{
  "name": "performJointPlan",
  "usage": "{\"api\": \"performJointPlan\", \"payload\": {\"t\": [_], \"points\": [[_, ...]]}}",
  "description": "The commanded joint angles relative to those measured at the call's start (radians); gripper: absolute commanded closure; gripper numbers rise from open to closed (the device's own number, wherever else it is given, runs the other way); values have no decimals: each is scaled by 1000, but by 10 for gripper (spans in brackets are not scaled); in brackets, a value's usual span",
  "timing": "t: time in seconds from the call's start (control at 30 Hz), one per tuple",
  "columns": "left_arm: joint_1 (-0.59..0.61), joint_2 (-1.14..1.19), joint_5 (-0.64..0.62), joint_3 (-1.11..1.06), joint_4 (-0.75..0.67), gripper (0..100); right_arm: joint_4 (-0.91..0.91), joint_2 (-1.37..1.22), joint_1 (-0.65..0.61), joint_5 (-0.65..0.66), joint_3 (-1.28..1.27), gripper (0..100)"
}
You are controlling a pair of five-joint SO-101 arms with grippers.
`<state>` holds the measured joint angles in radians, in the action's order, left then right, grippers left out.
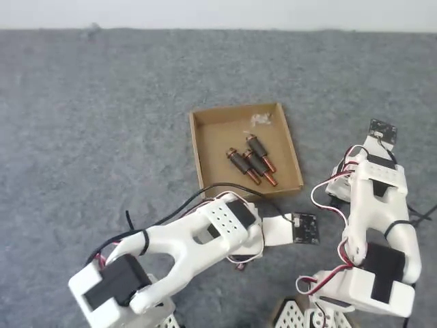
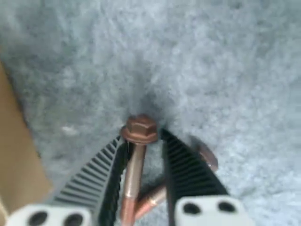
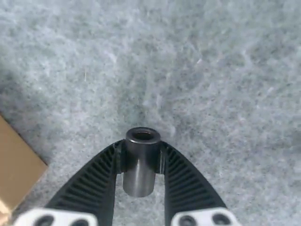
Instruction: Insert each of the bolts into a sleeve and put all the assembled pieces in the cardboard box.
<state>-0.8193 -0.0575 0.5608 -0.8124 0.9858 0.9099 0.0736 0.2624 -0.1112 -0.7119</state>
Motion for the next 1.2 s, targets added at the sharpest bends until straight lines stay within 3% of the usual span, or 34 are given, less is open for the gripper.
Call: {"api": "performJointPlan", "payload": {"t": [0.0, 0.2, 0.53, 0.9, 1.17], "points": [[-3, 37, -11, 62, 18, 990, -1, 4, 8, -3, 58, 992], [2, 63, -18, 93, 44, 988, -2, 4, 8, -3, 58, 992], [9, -115, -327, 117, 41, 988, -2, 4, 7, -8, 58, 992], [339, -502, -453, 48, 25, 988, -13, 4, 7, -9, 55, 992], [529, -657, -520, -116, -183, 988, -12, 5, -7, -8, 54, 992]]}}
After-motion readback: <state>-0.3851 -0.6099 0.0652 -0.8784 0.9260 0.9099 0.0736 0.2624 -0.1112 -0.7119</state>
